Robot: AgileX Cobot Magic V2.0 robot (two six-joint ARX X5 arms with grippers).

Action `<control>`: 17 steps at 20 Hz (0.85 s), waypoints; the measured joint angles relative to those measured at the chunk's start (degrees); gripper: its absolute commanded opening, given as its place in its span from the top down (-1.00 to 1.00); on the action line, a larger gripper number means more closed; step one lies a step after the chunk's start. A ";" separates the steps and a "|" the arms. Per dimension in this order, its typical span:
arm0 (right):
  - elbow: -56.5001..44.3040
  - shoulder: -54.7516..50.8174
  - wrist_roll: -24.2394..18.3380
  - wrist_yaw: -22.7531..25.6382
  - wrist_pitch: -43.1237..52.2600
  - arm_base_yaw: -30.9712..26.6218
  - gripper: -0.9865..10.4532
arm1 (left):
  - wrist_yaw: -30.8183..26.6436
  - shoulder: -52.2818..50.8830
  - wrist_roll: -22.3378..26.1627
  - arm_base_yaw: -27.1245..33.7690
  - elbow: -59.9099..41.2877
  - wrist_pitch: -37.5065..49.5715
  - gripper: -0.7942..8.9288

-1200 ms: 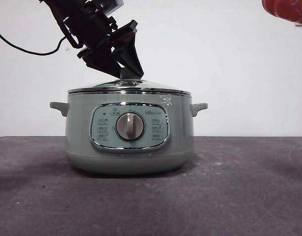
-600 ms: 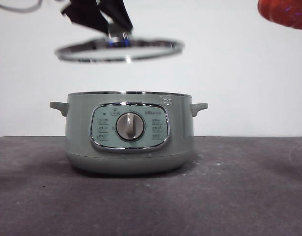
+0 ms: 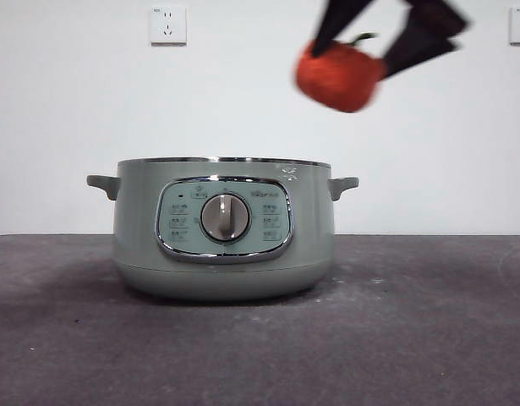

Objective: Pick up the pumpkin,open the lid,put the pumpkin in the pot,close the lid

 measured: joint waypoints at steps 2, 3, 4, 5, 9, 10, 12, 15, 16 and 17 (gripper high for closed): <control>7.23 7.85 -1.07 0.61 0.33 1.90 0.85 | -0.42 -2.58 -0.42 0.00 0.00 -2.43 0.85; 10.23 11.41 -1.46 1.27 0.26 2.60 0.85 | -0.48 -3.52 -0.63 0.00 0.00 -3.13 0.85; 13.62 15.80 -1.90 1.40 0.13 3.32 0.85 | -0.46 -4.50 -1.01 0.00 0.00 -3.56 0.85; 16.09 19.23 -2.27 1.46 0.09 3.91 0.85 | -0.44 -5.16 -1.05 0.00 0.00 -3.76 0.85; 22.16 30.67 -5.11 5.95 0.24 6.32 0.85 | -0.44 -5.92 -1.53 0.00 0.02 -4.66 0.85; 22.27 32.39 -6.32 6.80 0.70 7.02 0.85 | -0.42 -5.77 -1.64 0.00 0.02 -5.38 0.85; 22.27 34.58 -8.20 8.92 1.29 8.04 0.85 | -0.39 -5.64 -1.68 0.00 0.02 -5.68 0.85; 22.29 36.35 -9.40 8.96 1.40 8.26 0.85 | -0.42 -5.64 -1.75 0.00 0.02 -5.55 0.85; 22.29 36.63 -9.51 9.03 1.25 8.26 0.85 | -0.39 -5.66 -1.86 0.00 0.02 -5.57 0.85; 22.29 36.83 -9.57 9.92 1.11 8.26 0.85 | -0.39 -5.64 -1.88 0.00 0.02 -5.60 0.85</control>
